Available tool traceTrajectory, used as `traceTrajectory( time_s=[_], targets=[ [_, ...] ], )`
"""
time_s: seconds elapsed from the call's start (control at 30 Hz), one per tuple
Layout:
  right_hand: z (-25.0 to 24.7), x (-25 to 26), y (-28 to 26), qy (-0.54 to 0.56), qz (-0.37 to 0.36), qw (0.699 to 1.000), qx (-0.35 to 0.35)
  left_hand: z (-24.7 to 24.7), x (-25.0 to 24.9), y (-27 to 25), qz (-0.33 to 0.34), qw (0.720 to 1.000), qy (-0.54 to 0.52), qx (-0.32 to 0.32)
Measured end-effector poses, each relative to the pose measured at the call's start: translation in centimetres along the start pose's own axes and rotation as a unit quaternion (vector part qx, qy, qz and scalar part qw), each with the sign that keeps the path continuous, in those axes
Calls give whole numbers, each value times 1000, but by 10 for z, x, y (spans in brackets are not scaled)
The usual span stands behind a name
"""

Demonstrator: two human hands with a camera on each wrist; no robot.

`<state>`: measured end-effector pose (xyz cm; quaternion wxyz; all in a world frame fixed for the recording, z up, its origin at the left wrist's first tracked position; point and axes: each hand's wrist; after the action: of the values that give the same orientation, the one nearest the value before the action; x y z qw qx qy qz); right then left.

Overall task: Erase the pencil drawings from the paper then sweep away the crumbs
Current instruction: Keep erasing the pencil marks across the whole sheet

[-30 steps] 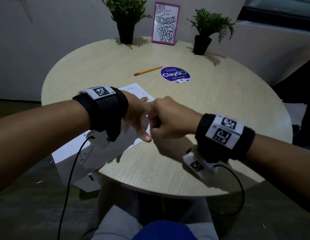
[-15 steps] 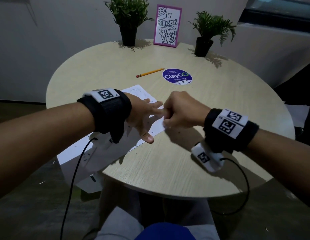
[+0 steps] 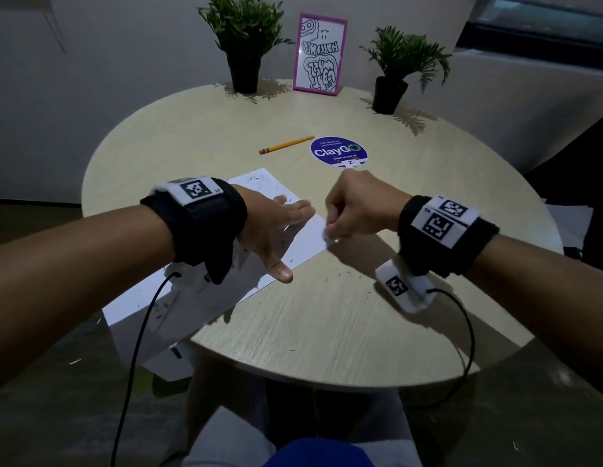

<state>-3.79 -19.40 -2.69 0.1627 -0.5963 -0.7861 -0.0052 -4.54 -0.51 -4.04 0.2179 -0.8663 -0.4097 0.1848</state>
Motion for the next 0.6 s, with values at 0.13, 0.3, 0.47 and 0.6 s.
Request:
traceTrajectory(
  time_s=[0.13, 0.3, 0.47, 0.6],
  targets=[
    [-16, -20, -1, -5, 35, 999, -33, -1, -1, 2, 2, 1000, 11, 12],
    [-32, -16, -2, 91, 35, 992, -81, 0, 3, 1, 13, 1000, -3, -10],
    [-44, -26, -3, 101, 30, 990, -90, 1, 9, -8, 11, 999, -28, -30],
    [-47, -44, -5, 79, 24, 995, -63, -14, 33, -31, -10, 995, -38, -87]
  ],
)
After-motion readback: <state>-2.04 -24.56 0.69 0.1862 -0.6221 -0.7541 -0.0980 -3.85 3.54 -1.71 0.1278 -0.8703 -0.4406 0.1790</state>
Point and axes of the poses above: each hand's wrist, its own y-axis towards the middle knuckle, its own z-axis out of the palm, x = y × z, and after that the axes turned 8 degrees about z, right-handed
